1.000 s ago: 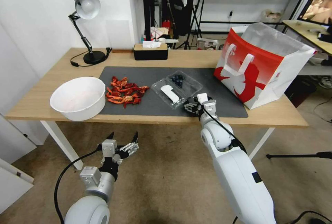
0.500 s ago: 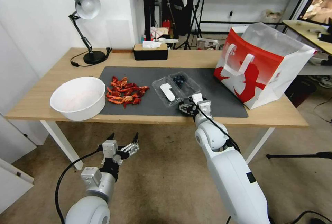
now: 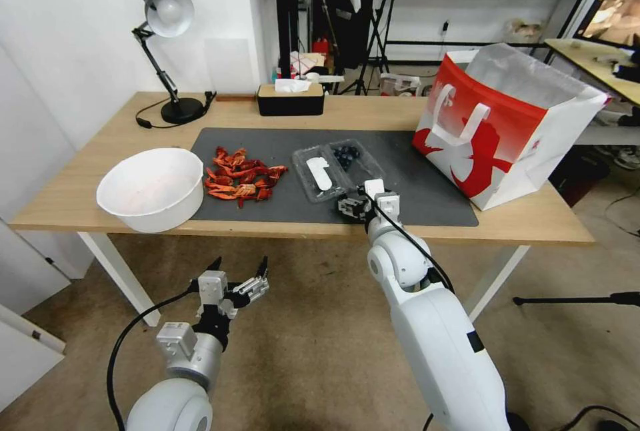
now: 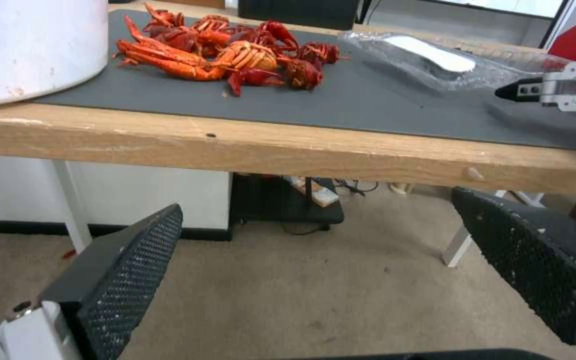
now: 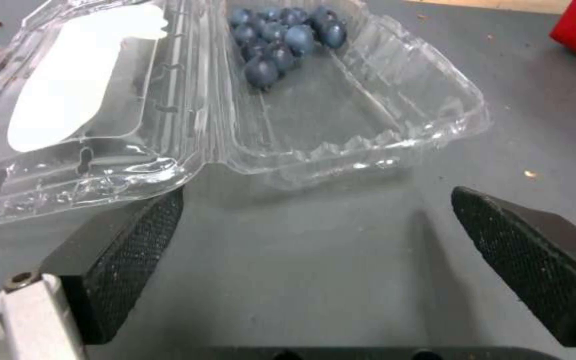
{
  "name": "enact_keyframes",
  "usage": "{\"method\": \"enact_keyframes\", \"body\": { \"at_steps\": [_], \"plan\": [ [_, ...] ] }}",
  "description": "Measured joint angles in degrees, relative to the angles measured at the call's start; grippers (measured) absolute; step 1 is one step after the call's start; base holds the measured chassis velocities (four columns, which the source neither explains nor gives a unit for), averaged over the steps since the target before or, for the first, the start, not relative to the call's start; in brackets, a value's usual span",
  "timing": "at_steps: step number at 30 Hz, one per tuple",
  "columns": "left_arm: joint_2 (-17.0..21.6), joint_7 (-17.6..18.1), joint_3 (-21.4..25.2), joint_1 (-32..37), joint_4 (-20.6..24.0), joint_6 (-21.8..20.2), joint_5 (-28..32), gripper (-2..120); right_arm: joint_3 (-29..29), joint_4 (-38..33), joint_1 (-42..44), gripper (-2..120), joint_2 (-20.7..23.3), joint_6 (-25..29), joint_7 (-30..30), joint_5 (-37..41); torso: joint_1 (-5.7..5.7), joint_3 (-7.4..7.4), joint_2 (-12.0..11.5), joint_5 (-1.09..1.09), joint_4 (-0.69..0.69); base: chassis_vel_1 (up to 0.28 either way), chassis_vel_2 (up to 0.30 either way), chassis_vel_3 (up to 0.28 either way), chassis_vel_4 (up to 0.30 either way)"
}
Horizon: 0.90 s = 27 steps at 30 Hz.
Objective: Close the takeout container lid, then place the container into the takeout bag.
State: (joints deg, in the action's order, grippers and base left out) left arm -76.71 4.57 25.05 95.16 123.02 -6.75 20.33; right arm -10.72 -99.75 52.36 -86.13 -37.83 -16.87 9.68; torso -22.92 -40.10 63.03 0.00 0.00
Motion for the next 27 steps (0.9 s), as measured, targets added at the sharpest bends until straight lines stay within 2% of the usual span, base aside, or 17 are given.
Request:
{"method": "enact_keyframes", "body": {
  "at_steps": [27],
  "plan": [
    [-0.2,0.0,0.2,0.1,-0.1,0.1,0.2,100,2.2,1.3,-1.3,100,-3.6,-0.9,-1.1,-0.8,0.01,0.00,0.0,0.00,0.00,0.000,0.000,0.000,0.000]
  ]
}}
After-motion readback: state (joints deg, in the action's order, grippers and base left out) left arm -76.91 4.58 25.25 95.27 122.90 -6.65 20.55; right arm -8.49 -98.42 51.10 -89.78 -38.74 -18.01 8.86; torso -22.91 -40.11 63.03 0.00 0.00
